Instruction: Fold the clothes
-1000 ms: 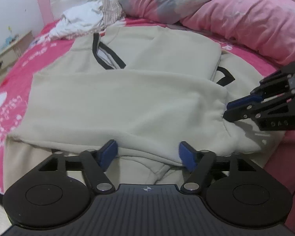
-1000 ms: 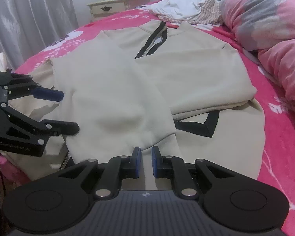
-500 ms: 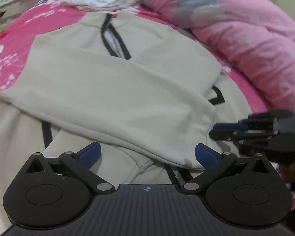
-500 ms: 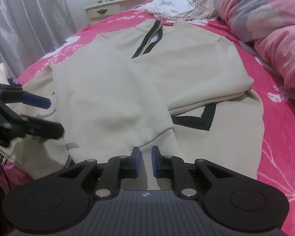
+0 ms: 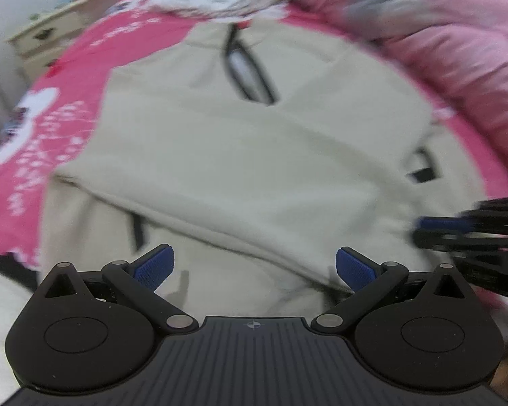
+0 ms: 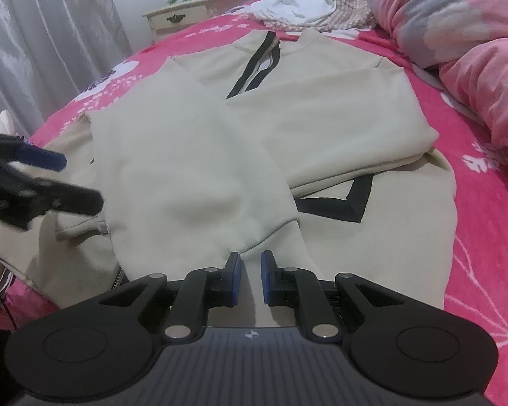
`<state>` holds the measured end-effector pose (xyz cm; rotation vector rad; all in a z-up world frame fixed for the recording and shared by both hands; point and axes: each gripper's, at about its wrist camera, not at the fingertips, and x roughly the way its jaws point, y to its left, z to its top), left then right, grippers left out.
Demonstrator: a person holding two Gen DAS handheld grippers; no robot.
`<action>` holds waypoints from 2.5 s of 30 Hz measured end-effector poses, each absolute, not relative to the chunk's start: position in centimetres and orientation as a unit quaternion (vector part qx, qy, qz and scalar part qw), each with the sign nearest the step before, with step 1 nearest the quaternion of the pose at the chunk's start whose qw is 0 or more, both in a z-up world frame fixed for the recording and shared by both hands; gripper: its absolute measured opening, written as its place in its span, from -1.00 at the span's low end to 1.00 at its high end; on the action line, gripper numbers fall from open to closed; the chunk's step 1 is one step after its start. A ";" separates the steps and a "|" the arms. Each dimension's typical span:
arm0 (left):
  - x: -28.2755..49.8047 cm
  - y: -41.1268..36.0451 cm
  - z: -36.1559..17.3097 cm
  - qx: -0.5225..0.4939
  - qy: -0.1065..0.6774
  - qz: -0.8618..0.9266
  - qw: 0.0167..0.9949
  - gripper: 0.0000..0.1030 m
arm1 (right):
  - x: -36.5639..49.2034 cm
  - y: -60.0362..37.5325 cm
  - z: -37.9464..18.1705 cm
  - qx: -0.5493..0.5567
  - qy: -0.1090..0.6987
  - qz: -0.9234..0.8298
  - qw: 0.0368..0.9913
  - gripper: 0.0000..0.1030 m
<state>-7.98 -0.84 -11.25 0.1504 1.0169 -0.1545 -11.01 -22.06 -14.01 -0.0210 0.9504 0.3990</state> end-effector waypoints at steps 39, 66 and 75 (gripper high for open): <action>-7.4 -1.3 -12.5 0.096 0.528 -0.037 0.843 1.00 | -10.9 -20.1 -13.7 -0.069 0.448 0.205 0.867 -0.73; -4.1 -1.2 -14.7 0.069 0.495 -0.114 0.859 0.90 | -11.2 -20.1 -14.0 -0.068 0.444 0.201 0.870 -0.73; -4.2 -0.5 -14.9 0.054 0.492 -0.116 0.861 0.88 | -11.2 -20.2 -14.0 -0.066 0.444 0.201 0.870 -0.73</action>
